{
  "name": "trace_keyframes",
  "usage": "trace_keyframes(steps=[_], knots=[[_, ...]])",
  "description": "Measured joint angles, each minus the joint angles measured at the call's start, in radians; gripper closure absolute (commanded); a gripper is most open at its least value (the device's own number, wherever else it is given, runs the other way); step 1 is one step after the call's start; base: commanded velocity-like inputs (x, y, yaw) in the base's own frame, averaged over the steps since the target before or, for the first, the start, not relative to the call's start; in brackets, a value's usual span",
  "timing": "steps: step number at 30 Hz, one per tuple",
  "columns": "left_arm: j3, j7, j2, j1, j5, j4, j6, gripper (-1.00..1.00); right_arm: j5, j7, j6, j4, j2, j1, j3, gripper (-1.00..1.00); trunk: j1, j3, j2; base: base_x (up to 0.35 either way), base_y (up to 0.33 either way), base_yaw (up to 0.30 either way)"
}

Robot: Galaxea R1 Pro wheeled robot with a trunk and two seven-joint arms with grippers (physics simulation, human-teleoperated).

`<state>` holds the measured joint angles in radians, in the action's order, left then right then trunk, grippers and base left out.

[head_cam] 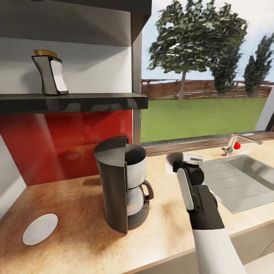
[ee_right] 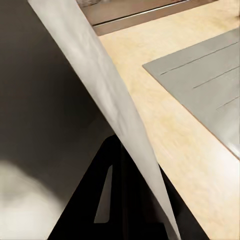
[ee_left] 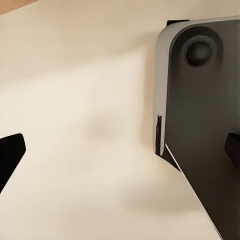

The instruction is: Set up a coffee station on the kitchen countertop: keep the coffee maker on the countertop, move the bottle of coffee from the kitchen shelf to the counter next to the coffee maker, place a paper coffee filter on top of the coffee maker, put the saucer next to the coffee maker with the coffee cup on the saucer, and place the electric kettle next to the coffee maker.

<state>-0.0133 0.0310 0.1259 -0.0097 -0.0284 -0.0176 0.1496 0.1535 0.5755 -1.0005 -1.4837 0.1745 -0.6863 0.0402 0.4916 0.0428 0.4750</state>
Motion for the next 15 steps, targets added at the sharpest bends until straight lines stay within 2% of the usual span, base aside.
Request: trace_keyframes(steps=[3, 7, 13, 15], knots=[[0.001, 0.000, 0.000, 0.000, 0.000, 0.001, 0.000, -1.00, 0.012, 0.001, -0.002, 0.023, 0.000, -0.037, -0.002, 1.00, 0.000, 0.000, 0.000, 0.000, 0.000, 0.000], [0.002, 0.000, -0.001, 0.000, -0.002, 0.001, 0.001, -1.00, 0.018, 0.002, -0.003, 0.101, 0.000, -0.101, -0.007, 1.00, 0.000, 0.000, 0.000, 0.000, 0.000, 0.000], [0.000, -0.001, -0.002, 0.000, -0.020, 0.002, 0.003, -1.00, 0.028, 0.003, -0.003, 0.213, -0.001, -0.173, -0.054, 1.00, 0.000, 0.000, 0.000, 0.000, 0.000, 0.000], [-0.001, 0.000, -0.002, 0.000, -0.039, 0.002, 0.004, -1.00, 0.053, 0.003, -0.002, 0.228, -0.001, -0.188, -0.080, 1.00, 0.000, 0.000, 0.000, 0.000, 0.000, 0.000]])
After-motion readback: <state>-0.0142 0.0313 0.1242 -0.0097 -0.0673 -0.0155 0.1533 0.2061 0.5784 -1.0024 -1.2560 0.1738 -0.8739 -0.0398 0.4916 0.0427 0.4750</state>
